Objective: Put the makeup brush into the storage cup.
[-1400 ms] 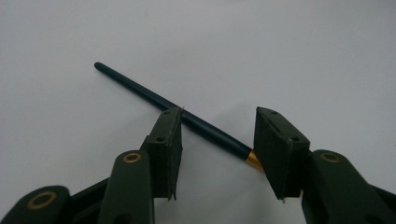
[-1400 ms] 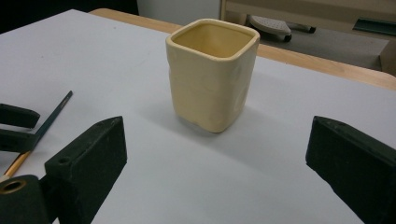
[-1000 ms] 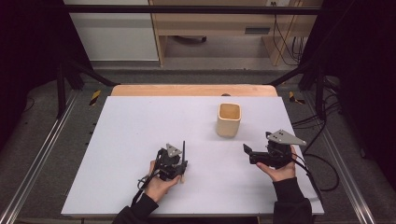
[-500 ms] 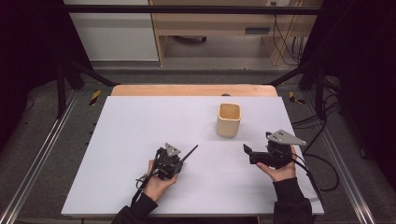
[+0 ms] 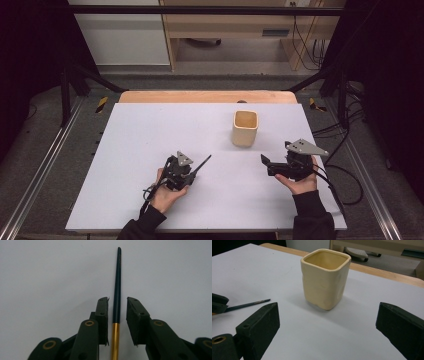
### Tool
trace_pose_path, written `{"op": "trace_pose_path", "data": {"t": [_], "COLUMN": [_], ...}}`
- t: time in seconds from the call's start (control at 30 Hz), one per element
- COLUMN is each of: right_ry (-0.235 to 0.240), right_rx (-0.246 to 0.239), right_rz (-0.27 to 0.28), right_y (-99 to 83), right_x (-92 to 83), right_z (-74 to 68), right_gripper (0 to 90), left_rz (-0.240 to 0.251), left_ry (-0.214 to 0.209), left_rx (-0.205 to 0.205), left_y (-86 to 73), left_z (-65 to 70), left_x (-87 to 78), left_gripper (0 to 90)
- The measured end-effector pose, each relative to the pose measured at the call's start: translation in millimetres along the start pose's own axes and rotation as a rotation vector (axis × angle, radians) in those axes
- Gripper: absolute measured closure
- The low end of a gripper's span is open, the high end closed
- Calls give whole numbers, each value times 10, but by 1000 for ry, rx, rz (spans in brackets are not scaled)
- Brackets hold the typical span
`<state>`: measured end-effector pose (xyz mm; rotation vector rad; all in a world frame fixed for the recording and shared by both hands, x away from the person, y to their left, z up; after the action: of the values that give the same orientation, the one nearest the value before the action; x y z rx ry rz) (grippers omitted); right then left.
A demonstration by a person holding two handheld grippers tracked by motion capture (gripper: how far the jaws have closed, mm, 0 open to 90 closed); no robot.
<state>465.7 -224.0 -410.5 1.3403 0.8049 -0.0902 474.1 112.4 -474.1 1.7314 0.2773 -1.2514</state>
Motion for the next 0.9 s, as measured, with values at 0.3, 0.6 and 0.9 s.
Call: {"op": "trace_pose_path", "data": {"t": [0.3,0.6,0.9], "right_ry": [5,7,9], "right_rx": [3,2,1], "right_rz": [-2,-3,-5], "right_y": [0,2,4], "right_x": [-5,-11,-19], "right_z": [-2,3,13], "right_gripper": [55,55,55], "left_rz": [-4,-76,-148], "left_ry": [-18,-38,-58], "left_rx": [68,119,159], "left_y": [168,334,420], "left_z": [-72,-63,-6], "left_x": [-138,-105,33], "left_gripper": [597,551,557]}}
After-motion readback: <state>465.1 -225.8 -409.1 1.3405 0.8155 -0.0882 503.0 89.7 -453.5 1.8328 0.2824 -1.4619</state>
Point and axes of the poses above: each handheld gripper's, and its own axes: x roughly forward along the jaws, y roughly out of its top, z roughly to its right, the point moved 2 cm from there along x, roughly forward along the jaws, and after that the axes turned 8 degrees about -z, right-handed, at the moved point
